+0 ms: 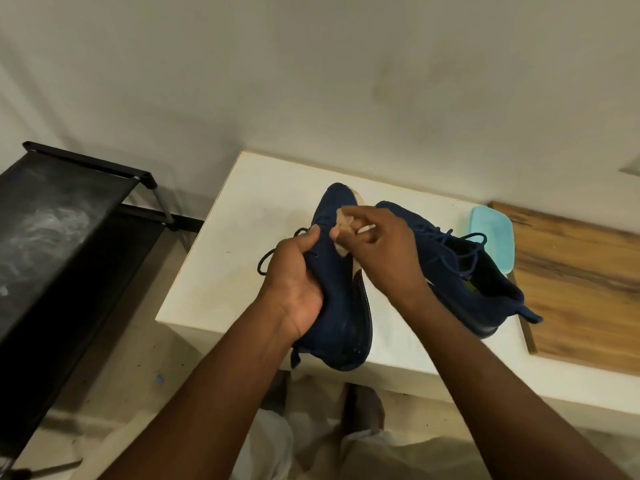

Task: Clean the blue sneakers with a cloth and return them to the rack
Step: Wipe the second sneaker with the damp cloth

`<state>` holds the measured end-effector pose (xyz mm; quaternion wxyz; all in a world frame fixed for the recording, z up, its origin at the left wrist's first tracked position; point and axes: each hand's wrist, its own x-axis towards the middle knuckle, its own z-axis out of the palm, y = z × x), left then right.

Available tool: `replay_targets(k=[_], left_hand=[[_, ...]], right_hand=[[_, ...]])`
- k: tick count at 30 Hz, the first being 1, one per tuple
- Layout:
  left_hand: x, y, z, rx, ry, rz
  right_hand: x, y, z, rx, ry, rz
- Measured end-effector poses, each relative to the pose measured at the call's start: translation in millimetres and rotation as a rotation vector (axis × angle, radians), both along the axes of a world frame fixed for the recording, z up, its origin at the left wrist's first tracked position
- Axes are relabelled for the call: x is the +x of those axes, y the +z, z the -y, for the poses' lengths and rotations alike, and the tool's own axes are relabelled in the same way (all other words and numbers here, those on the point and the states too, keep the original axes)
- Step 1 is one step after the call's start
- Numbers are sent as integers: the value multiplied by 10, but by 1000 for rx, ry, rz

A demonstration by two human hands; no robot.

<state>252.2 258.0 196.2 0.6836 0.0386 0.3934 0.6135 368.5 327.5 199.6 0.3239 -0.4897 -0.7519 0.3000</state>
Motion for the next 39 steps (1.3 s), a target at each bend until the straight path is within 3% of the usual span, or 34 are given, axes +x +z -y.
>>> replay_targets(k=[3,9,14,16,22,28,30,34,36,39], left_hand=[[-10,-27,-21,-54,29,-15],[-170,-119,-73,-164,155,-35],[-110,-97,-83,-221,115,-58],[-115,-99,-83,-214,112,-62],[-230,-104,-83,-155,138,-77],[-73,-32,-73,-81,57,0],[-110,-48,-86,-81,66,-4],[-244,-150,-144,-145,132,-37],[-276,-168,-165,-137,125,4],[-183,-147,-168,-107,59,13]], right_hand=[[19,-49,-29,52,14,27],[54,-116,701,182,277,163],[8,-136,57,102,-46,-23],[-7,-146,19,96,-71,-31],[69,-104,703,71,323,90],[25,-166,-107,115,-167,51],[-36,-152,54,88,-97,82],[-20,-17,713,67,319,157],[-34,21,578,135,289,164],[-43,-30,61,170,44,119]])
